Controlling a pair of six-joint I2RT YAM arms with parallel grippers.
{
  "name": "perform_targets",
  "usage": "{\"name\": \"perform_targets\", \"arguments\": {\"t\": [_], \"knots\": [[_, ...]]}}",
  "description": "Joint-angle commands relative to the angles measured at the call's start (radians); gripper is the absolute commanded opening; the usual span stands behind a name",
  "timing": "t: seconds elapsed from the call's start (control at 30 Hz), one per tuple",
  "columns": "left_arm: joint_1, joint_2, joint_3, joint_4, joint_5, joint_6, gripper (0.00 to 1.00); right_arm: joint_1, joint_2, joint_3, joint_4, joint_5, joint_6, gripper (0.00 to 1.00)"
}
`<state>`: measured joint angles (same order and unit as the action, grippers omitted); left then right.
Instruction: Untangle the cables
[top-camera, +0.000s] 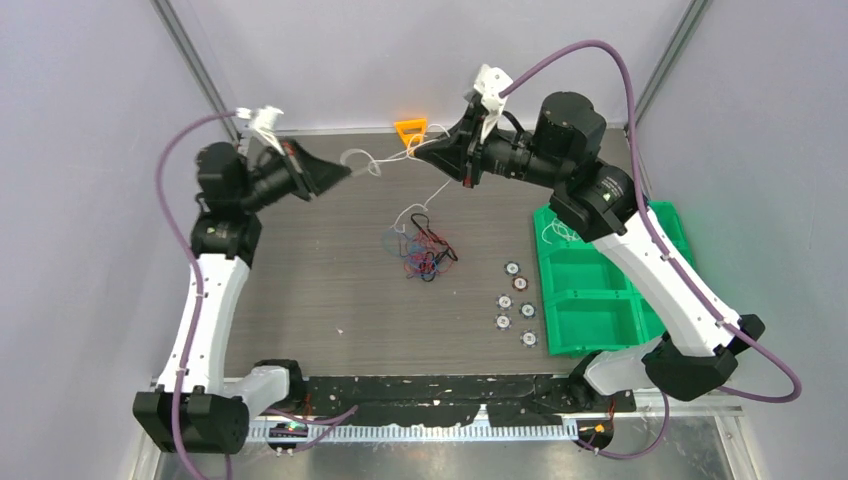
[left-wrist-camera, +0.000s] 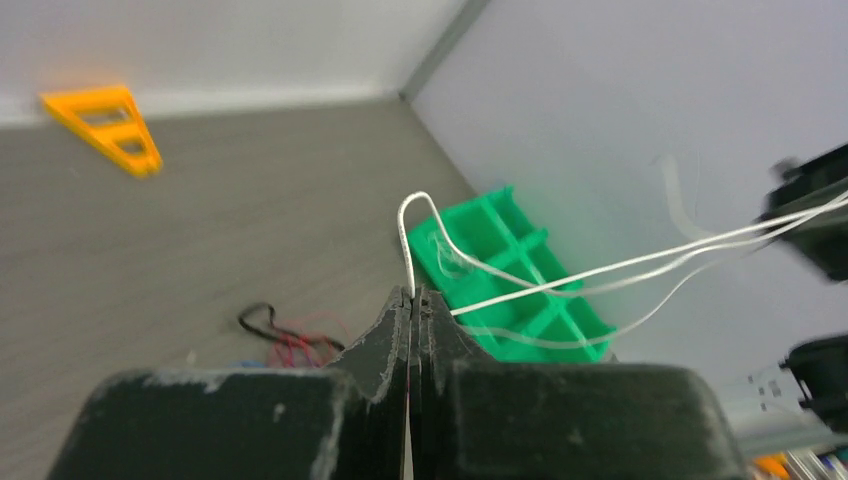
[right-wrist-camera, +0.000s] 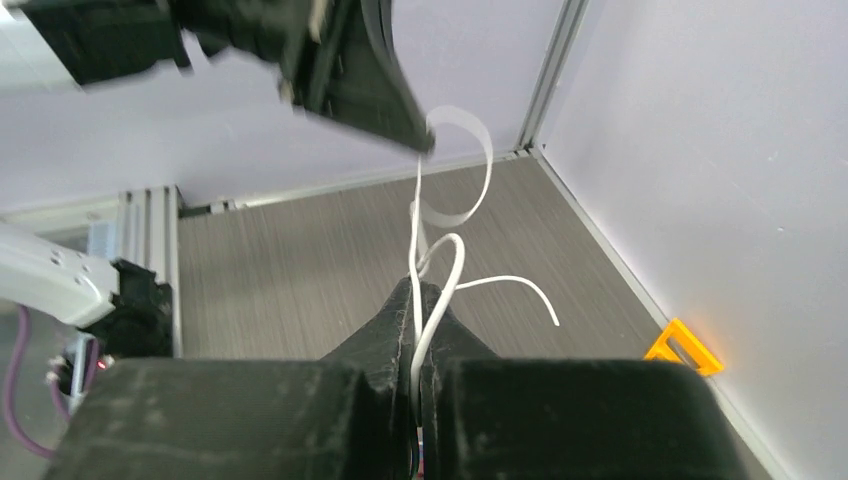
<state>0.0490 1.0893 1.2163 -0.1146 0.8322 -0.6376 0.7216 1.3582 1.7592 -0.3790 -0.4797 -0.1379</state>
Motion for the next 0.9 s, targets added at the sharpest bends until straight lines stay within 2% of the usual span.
{"name": "perform_targets", "arguments": {"t": [0.0, 0.13, 0.23, 0.27, 0.37, 0.4, 0.53, 0.63, 0.73, 0.87], "knots": [[-0.185, 0.01, -0.108, -0.14, -0.032, 0.202, 0.0, -0.046, -0.016, 0.109, 0.16, -0.028, 0.212, 0.05], [-0.366, 0.032, -0.149, 0.056, 0.09, 0.101, 0.0, -0.129, -0.009, 0.094, 0.225, -0.066, 0.382, 0.05], [-0.448, 0.064, -0.143, 0.137, 0.122, 0.069, 0.0, -0.237, -0.046, -0.005, 0.23, -0.1, 0.469, 0.05], [-0.458, 0.077, -0.137, 0.129, 0.126, 0.075, 0.05, -0.294, -0.068, -0.048, 0.226, -0.11, 0.482, 0.05], [-0.448, 0.105, -0.122, 0.061, 0.13, 0.135, 0.47, -0.396, -0.123, -0.115, 0.155, -0.154, 0.463, 0.05], [-0.437, 0.111, -0.118, 0.032, 0.127, 0.162, 0.56, -0.438, -0.15, -0.148, 0.134, -0.168, 0.43, 0.05], [-0.352, 0.122, -0.111, 0.043, 0.143, 0.176, 0.77, -0.553, -0.241, -0.262, -0.075, -0.229, 0.269, 0.05], [-0.314, 0.14, -0.08, 0.02, 0.149, 0.212, 0.83, -0.639, -0.292, -0.322, -0.145, -0.266, 0.188, 0.05], [-0.311, 0.162, -0.063, 0.001, 0.15, 0.243, 0.85, -0.744, -0.293, -0.301, -0.218, -0.3, 0.145, 0.05], [-0.311, 0.187, -0.079, 0.065, 0.165, 0.182, 0.87, -0.84, -0.276, -0.277, -0.27, -0.344, 0.083, 0.06]]}}
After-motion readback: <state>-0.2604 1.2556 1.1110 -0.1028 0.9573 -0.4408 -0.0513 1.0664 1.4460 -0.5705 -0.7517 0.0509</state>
